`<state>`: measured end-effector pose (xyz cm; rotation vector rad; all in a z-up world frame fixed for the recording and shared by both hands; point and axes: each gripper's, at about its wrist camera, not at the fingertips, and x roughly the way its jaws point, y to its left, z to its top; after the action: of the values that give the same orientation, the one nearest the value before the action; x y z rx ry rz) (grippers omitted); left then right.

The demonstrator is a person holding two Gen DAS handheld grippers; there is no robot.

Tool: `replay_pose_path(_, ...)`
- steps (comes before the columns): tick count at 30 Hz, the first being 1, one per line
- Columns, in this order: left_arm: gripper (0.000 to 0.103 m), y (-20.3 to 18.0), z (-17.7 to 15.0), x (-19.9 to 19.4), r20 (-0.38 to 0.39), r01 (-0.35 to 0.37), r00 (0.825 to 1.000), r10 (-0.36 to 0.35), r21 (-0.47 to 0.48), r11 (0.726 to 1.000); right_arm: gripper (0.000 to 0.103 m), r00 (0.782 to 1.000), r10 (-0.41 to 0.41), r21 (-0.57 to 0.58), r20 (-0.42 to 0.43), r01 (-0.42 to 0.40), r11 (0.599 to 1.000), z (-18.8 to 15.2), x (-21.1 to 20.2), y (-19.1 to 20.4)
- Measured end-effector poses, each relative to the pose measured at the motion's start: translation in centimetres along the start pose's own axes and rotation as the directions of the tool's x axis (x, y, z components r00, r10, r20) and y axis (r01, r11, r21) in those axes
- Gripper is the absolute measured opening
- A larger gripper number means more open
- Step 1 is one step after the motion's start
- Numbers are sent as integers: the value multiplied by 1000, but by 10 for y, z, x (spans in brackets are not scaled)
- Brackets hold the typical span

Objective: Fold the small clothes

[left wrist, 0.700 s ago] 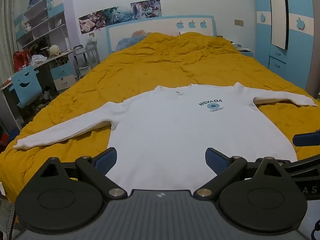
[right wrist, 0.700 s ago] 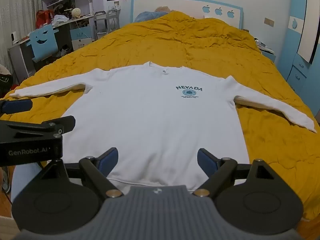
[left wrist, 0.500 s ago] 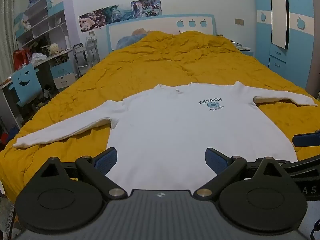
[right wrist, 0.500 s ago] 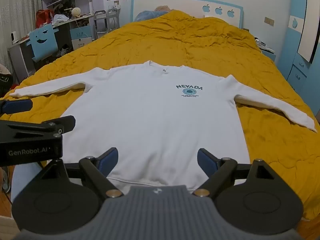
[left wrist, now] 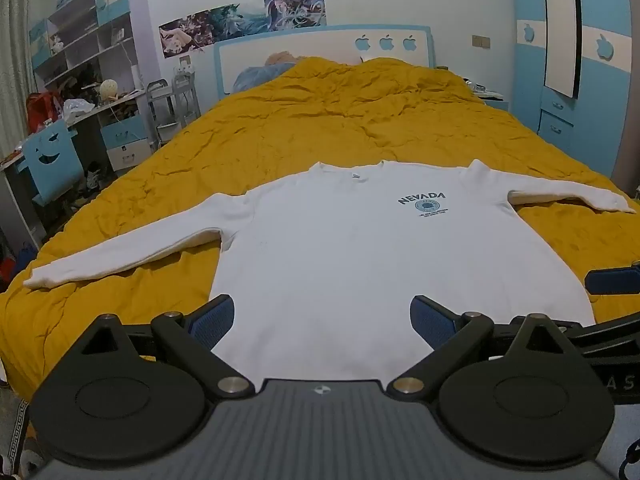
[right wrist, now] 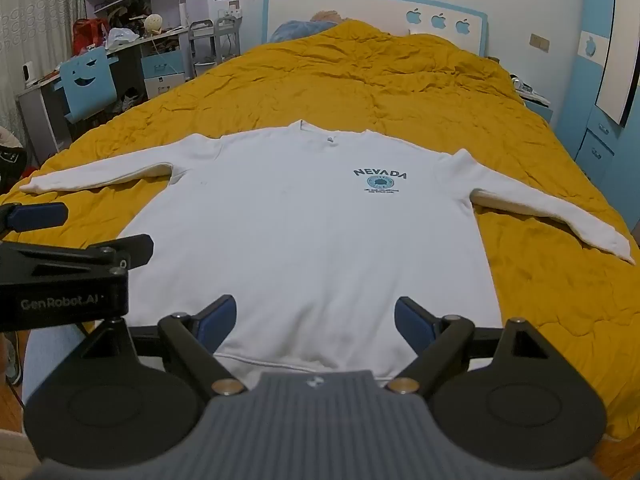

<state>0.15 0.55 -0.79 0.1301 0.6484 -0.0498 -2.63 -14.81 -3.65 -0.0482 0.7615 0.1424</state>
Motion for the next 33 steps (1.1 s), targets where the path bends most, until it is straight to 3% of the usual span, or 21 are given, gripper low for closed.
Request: replay_pose_path(33,103,1,-1,1,-10,0,1000,0,-8,1000,82,999,11,11,-33,-11,1000,5,4,-6)
